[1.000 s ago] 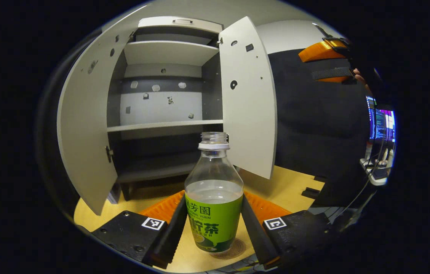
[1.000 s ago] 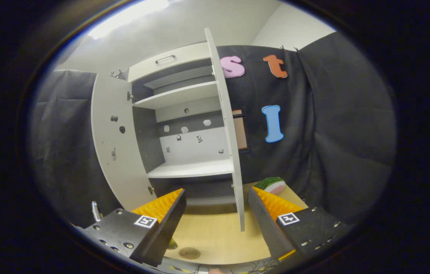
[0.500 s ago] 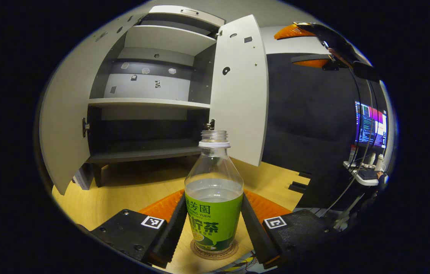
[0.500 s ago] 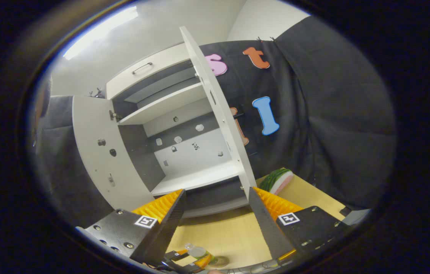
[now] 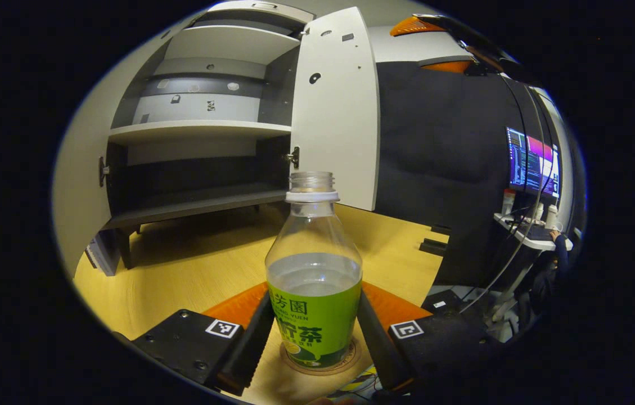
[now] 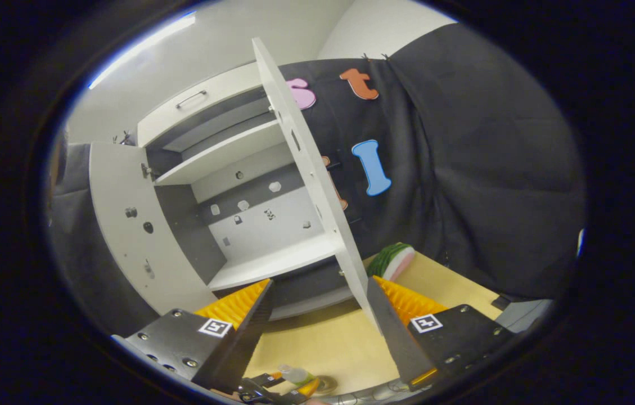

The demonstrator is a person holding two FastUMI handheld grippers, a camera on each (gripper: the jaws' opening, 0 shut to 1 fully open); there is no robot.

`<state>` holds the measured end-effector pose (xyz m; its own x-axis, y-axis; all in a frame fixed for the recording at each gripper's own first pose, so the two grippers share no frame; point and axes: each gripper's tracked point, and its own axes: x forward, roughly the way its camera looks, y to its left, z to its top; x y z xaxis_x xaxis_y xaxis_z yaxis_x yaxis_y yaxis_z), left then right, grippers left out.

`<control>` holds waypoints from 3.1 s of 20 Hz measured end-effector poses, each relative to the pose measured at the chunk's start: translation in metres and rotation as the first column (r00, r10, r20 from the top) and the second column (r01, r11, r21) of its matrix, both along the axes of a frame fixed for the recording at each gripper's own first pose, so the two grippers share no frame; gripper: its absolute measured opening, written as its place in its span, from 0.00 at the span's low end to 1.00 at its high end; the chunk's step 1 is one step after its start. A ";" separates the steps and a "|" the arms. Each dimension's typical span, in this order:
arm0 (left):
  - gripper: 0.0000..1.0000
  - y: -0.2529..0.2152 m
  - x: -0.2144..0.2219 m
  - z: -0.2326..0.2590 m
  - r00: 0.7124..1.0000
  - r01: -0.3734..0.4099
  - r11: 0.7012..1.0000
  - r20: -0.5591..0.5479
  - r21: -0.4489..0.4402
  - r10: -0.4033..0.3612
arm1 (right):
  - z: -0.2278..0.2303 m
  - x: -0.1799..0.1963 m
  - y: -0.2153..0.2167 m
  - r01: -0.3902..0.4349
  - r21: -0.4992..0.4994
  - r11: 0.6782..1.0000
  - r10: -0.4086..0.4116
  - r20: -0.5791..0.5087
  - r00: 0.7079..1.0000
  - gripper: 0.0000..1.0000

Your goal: Grasp the bottle in the cabinet with the left hand and place it on the coaster, then close the right door with the right hand and the left door with the left hand.

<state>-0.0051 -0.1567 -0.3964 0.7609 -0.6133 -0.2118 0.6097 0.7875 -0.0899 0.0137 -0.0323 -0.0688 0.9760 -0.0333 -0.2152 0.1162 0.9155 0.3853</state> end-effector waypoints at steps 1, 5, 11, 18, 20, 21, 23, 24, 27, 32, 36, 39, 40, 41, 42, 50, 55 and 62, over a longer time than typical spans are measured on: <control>0.83 0.001 0.001 0.002 1.000 0.006 1.000 0.000 0.000 -0.006 | 0.000 -0.003 0.000 0.002 0.001 1.000 -0.002 0.002 1.000 0.99; 0.84 -0.008 -0.003 0.002 0.996 0.069 0.998 -0.049 -0.008 -0.070 | -0.005 0.000 0.002 -0.004 -0.012 1.000 0.004 0.005 1.000 0.99; 0.89 -0.005 -0.003 0.020 0.995 0.065 0.997 -0.068 -0.033 -0.067 | -0.037 0.016 0.008 -0.011 -0.021 1.000 0.010 -0.034 0.999 0.99; 0.90 -0.004 0.004 0.097 0.999 0.025 0.996 -0.025 -0.090 -0.028 | -0.058 0.036 -0.016 -0.061 -0.091 0.994 0.057 -0.041 0.998 0.99; 0.90 -0.002 0.008 0.129 1.000 -0.001 0.995 0.018 -0.102 0.003 | -0.058 0.039 -0.029 -0.078 -0.090 0.993 0.076 -0.028 0.997 0.99; 0.90 0.001 0.011 0.147 0.999 -0.023 0.994 0.041 -0.107 0.027 | -0.057 0.040 -0.033 -0.094 -0.099 0.991 0.092 -0.024 0.995 0.99; 0.90 0.001 0.017 0.188 0.992 -0.061 0.991 0.101 -0.122 0.074 | -0.055 0.041 -0.050 -0.118 -0.157 0.980 0.117 -0.012 0.993 0.99; 0.90 0.001 0.019 0.206 0.987 -0.079 0.989 0.131 -0.126 0.095 | -0.052 0.042 -0.059 -0.125 -0.188 0.974 0.127 -0.005 0.992 0.99; 0.89 -0.002 0.023 0.253 0.969 -0.132 0.983 0.195 -0.127 0.155 | -0.042 0.043 -0.083 -0.159 -0.245 0.956 0.171 0.026 0.985 0.99; 0.90 0.002 0.031 0.307 0.935 -0.216 0.970 0.263 -0.109 0.237 | -0.023 0.058 -0.140 -0.174 -0.287 0.942 0.199 0.059 0.978 0.99; 0.90 0.034 0.053 0.356 0.854 -0.388 0.920 0.356 -0.050 0.380 | -0.008 0.085 -0.187 -0.162 -0.331 0.930 0.202 0.090 0.975 1.00; 0.90 0.055 0.060 0.374 0.814 -0.494 0.866 0.309 -0.079 0.492 | 0.000 0.113 -0.215 -0.152 -0.404 0.902 0.208 0.099 0.973 0.99; 0.90 0.064 0.061 0.375 0.804 -0.522 0.849 0.282 -0.083 0.523 | 0.001 0.123 -0.221 -0.151 -0.423 0.894 0.209 0.096 0.973 0.94; 0.90 0.068 0.062 0.379 0.792 -0.550 0.831 0.262 -0.087 0.551 | 0.001 0.133 -0.226 -0.154 -0.430 0.890 0.212 0.090 0.973 0.99; 0.91 0.077 0.062 0.379 0.778 -0.576 0.813 0.246 -0.085 0.578 | 0.002 0.143 -0.231 -0.156 -0.437 0.886 0.212 0.082 0.974 0.94; 0.96 0.144 0.020 0.389 0.638 -0.739 0.673 0.314 -0.004 0.703 | 0.020 0.203 -0.206 -0.182 -0.431 0.884 0.238 0.080 0.968 0.99; 0.96 0.168 -0.014 0.367 0.666 -0.730 0.683 0.241 0.015 0.706 | 0.029 0.207 -0.161 -0.211 -0.424 0.881 0.271 0.086 0.959 0.99; 0.96 0.199 -0.022 0.382 0.693 -0.692 0.720 0.232 -0.053 0.683 | 0.041 0.198 -0.134 -0.189 -0.400 0.897 0.252 0.111 0.961 0.88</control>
<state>-0.0268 0.0425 -0.0149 0.9946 0.1039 0.0033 -0.1039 0.9945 0.0118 0.2115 -0.1665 -0.0277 0.9877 0.1378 -0.0746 -0.1384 0.9904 -0.0028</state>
